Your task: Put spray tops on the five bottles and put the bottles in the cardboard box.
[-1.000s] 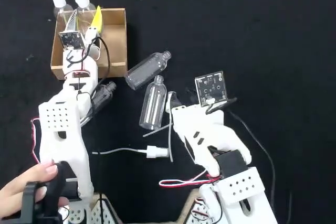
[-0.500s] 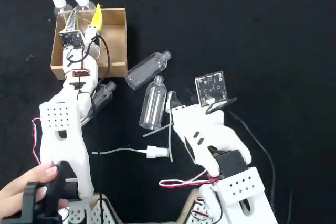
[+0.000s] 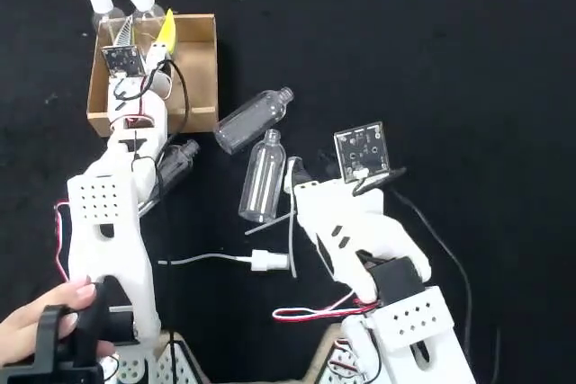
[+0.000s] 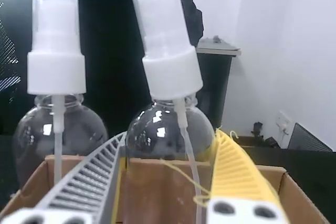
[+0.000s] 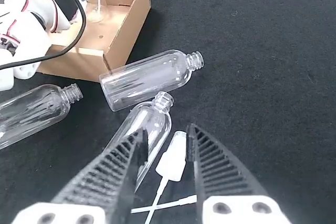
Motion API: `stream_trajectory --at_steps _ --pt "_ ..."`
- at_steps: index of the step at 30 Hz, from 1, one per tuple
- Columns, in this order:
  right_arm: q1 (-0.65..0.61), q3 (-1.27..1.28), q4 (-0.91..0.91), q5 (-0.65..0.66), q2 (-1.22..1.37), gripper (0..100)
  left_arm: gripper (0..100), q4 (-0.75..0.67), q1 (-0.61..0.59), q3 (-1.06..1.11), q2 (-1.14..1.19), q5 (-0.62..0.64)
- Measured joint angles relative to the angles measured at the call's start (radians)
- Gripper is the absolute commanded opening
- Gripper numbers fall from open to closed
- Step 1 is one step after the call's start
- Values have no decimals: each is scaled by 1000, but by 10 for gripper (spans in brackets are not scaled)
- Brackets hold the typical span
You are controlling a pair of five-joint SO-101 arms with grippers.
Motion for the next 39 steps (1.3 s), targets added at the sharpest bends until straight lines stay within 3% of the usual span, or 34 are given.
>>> stream_trajectory --at_steps 9,15,22,39 --pt "0 0 -6 0 0 119 103 0 0 0 0 0" --pt "0 0 -18 0 0 119 227 0 0 0 0 0" --pt "0 0 -18 0 0 119 183 0 0 -2 6 0" --pt "-2 0 -18 0 0 119 186 6 0 -2 6 -60"
